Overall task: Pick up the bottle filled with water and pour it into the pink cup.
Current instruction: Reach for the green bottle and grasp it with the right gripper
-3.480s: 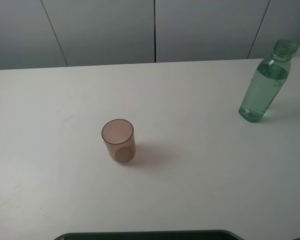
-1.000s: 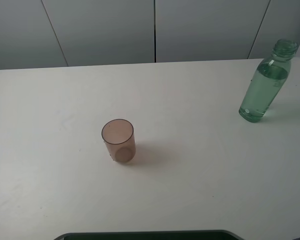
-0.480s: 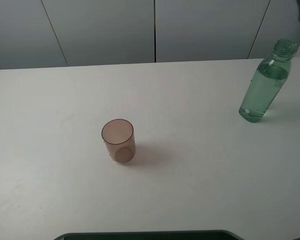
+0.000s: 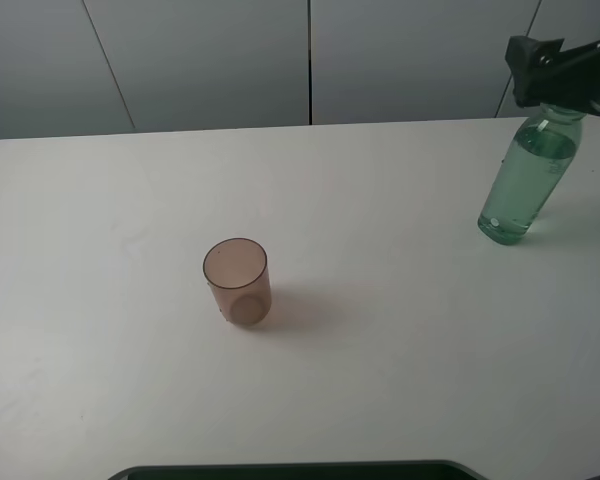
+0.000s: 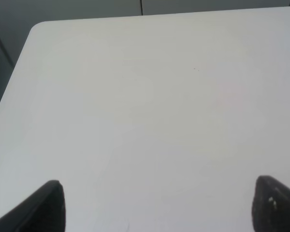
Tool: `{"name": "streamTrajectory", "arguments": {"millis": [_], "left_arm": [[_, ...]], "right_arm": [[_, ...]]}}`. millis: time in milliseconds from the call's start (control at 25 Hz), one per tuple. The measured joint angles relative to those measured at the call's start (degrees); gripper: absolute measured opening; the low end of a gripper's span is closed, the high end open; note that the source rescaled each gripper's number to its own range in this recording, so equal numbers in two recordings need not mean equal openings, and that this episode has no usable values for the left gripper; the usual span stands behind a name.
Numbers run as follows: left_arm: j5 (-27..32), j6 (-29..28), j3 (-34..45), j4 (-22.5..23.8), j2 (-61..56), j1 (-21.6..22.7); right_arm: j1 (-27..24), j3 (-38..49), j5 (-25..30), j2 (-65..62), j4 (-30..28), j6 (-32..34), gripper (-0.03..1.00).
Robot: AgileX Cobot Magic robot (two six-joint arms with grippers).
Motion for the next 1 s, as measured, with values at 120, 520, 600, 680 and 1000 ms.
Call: {"name": "streamTrajectory", "arguments": {"millis": [120,520,600,680,1000], "left_arm": [[0.0,0.0,0.0,0.0,0.0,0.0],[0.0,-0.12,0.0,0.0,0.0,0.0],[0.0,-0.12,0.0,0.0,0.0,0.0],[0.0,-0.12,0.0,0.0,0.0,0.0],[0.0,-0.12,0.0,0.0,0.0,0.0]], "right_arm": [[0.0,0.0,-0.53,2.16,2.78,-1.62,1.0],[0.0,0.0,-0.62,6.5,7.43,-2.93,1.0],[0.0,0.0,-0.62,7.13,7.93,-2.25,1.0],[0.0,0.1,-0.62,7.8,8.48,-1.02,1.0],[0.0,0.1,-0.84,11.7,8.7,0.86,1.0]]}}
